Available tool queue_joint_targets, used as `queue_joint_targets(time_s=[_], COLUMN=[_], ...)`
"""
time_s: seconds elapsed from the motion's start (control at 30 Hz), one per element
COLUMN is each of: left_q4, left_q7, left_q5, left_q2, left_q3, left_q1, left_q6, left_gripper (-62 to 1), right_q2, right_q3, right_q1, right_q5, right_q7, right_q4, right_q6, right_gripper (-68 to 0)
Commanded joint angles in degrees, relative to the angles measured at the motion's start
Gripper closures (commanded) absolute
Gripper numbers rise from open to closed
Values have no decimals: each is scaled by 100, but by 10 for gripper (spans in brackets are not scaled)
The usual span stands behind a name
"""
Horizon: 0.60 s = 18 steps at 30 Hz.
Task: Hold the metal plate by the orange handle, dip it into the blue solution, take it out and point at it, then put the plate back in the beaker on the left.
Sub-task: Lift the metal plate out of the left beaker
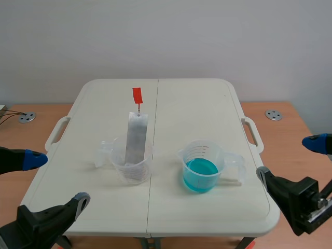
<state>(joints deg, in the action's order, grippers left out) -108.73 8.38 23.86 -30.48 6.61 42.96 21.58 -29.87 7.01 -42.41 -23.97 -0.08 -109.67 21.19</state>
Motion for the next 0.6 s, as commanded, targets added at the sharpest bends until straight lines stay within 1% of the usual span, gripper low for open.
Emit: queue_joint_targets(time_s=[0.0,0.27,0.47,0.57], left_q4=[-81,-81,-81,-81], left_q7=[-76,-72,48,63], left_q5=[37,37,37,37], left_q2=[28,28,28,28], left_q3=[24,24,24,24], left_q1=[-13,-13,-13,-13], left_q6=[15,15,15,15], left_gripper=[-623,-623,-623,-623], right_q2=[4,4,4,4], right_q3=[7,7,7,7], right_q1=[52,55,55,55], right_q5=[-26,-28,-31,-133], right_q7=[168,173,173,173], right_q4=[-74,-74,-74,-74], right_q6=[111,111,114,118], right_gripper=[-595,-595,-595,-595])
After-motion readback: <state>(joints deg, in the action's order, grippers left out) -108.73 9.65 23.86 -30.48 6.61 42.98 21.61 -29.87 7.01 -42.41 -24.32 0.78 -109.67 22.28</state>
